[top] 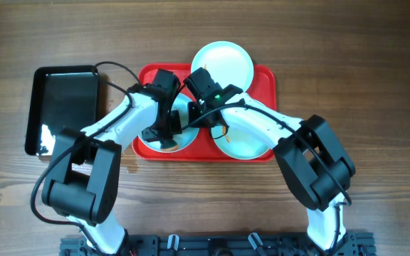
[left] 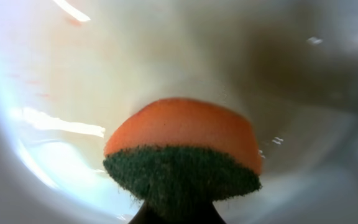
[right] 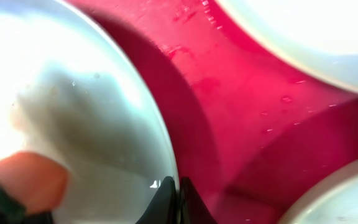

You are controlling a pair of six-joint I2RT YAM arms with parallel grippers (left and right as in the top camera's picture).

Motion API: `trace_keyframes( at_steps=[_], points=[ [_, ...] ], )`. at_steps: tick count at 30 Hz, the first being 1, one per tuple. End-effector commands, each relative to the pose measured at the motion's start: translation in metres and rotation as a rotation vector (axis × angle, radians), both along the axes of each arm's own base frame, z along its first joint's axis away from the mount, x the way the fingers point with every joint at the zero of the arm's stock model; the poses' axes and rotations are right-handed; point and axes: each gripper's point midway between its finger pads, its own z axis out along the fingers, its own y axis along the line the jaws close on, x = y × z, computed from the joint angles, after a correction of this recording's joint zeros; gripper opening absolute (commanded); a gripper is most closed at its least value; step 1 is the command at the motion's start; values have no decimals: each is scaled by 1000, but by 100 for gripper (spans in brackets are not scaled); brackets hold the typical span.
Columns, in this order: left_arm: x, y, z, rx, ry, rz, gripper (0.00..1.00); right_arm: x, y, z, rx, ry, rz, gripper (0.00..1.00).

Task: Clean dirty plates on tray and stack at the side
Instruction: 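Scrub the left plate with the sponge while the right gripper holds it, then lift the cleaned plate with the right gripper off the red tray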

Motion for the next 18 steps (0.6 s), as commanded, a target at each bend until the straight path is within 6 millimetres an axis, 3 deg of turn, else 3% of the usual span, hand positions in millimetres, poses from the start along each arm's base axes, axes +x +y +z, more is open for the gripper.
trace_keyframes(
  at_steps=[1, 5, 10, 16, 18],
  points=[
    [15, 53, 0, 313, -97, 2, 4, 0, 2, -3, -1, 1, 5, 4],
    [49, 67, 12, 420, -262, 35, 4, 0, 3, -3, -1, 1, 5, 5],
    [82, 57, 21, 379, -409, 74, 4, 0, 3, -3, -1, 1, 5, 4],
    [103, 46, 35, 313, -497, 112, 4, 0, 3, -3, -1, -1, 6, 4],
    [107, 43, 54, 279, -527, 166, 4, 1, 3, -3, 0, -4, 7, 4]
  ],
)
